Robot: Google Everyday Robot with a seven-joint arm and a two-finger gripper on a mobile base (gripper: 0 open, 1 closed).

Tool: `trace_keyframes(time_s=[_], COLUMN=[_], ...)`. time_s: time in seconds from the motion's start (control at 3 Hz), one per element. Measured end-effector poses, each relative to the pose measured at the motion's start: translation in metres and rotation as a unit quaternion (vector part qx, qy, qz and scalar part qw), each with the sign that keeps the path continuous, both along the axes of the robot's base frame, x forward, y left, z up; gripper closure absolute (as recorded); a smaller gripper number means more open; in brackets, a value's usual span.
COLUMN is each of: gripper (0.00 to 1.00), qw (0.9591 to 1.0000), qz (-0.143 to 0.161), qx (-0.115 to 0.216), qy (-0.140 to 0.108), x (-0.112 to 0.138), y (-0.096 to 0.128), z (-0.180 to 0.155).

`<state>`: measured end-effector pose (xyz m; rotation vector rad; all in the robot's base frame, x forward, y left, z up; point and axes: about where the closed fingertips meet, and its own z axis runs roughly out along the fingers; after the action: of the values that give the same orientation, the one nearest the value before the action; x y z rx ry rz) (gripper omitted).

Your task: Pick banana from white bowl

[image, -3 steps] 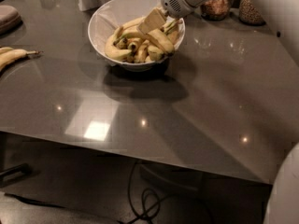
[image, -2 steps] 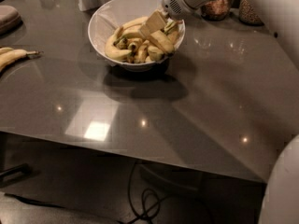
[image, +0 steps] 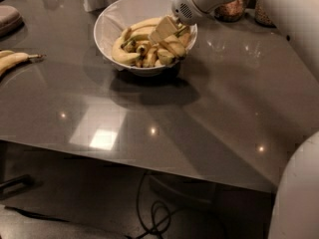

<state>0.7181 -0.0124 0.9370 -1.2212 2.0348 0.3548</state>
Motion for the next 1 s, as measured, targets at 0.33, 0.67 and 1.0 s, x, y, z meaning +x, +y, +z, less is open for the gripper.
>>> trace_keyframes(time_s=[0.33,0.67,1.0], gripper=[0.52,0.69,0.89], qw=[0.9999,0.9998,0.9997], qz=[0.003,0.003,0.004], qx=[0.001,0.001,0.002], qy=[0.016,0.019,0.025], x=[-0.0024,-0.0032,-0.0071], y=[0.0046,0.0054,0.0072], z=[-0.0085,-0.0054,-0.0068])
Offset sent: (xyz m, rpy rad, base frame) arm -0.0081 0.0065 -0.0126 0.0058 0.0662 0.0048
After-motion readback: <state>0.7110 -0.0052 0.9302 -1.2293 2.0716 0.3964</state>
